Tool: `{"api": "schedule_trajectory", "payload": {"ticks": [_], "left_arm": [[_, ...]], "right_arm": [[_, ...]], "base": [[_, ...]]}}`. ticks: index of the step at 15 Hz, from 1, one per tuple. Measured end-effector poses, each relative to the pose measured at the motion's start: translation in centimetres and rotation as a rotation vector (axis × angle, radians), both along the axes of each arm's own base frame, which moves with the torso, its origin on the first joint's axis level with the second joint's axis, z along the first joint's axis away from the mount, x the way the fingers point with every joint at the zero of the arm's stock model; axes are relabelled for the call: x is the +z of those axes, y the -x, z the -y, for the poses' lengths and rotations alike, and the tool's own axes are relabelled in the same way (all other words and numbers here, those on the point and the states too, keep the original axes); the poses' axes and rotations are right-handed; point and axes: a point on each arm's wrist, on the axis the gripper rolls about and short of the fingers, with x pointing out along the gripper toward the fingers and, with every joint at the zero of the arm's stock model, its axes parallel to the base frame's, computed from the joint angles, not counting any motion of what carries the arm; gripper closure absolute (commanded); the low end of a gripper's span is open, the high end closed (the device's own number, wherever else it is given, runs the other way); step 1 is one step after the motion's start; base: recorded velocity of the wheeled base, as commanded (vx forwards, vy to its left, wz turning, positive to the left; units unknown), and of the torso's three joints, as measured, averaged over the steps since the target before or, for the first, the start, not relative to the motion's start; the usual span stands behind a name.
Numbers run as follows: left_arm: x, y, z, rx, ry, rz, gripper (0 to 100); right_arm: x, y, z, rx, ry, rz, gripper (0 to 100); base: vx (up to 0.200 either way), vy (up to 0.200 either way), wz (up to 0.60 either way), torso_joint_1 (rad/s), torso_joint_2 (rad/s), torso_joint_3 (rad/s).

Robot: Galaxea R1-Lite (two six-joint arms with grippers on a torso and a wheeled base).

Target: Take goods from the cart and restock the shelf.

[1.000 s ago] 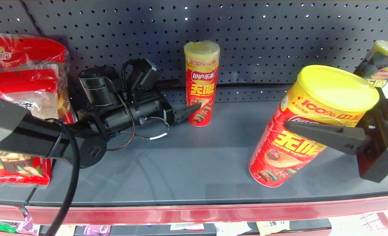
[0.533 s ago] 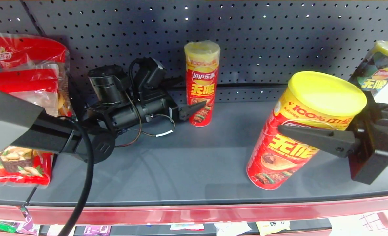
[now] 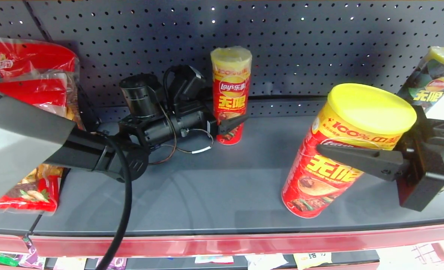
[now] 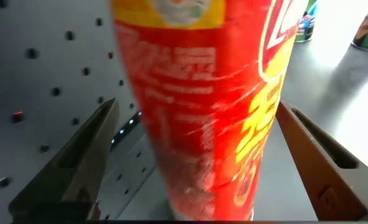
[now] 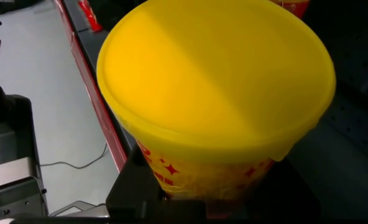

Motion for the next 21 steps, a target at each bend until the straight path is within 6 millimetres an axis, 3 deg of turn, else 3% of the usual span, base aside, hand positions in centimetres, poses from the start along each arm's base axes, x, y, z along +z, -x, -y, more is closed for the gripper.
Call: {"api": "schedule_trajectory", "payload": {"ticks": [1, 6, 10, 12, 17, 21], "left_arm": [[-0.1, 0.0, 0.2, -0.005, -0.001, -0.002, 100], [-0.2, -0.1, 0.4, -0.008, 0.001, -0.005, 100], [1.2, 1.1, 0.2, -0.021, 0.017, 0.013, 100], [1.6, 2.7, 0.4, -0.049, 0.034, 0.004, 100], [0.0, 9.2, 0.1, -0.137, -0.005, -0.090, 100], [0.5, 11.1, -0.3, -0.163, -0.002, -0.084, 100]], "right_arm": [[0.0, 0.0, 0.0, 0.000, 0.000, 0.000, 100], [0.0, -0.3, -0.1, -0.003, 0.001, -0.002, 100], [-0.1, -0.7, -0.3, -0.007, 0.006, -0.008, 100], [0.2, -1.3, -0.4, -0.024, 0.003, -0.003, 100], [0.8, -2.9, -0.5, -0.058, -0.002, 0.003, 100], [1.0, -3.9, -0.4, -0.086, -0.003, 0.006, 100]], "base": [[0.000, 0.000, 0.00, 0.000, 0.00, 0.000], [0.000, 0.000, 0.00, 0.000, 0.00, 0.000], [0.000, 0.000, 0.00, 0.000, 0.00, 0.000], [0.000, 0.000, 0.00, 0.000, 0.00, 0.000], [0.000, 0.000, 0.00, 0.000, 0.00, 0.000], [0.000, 0.000, 0.00, 0.000, 0.00, 0.000]]}}
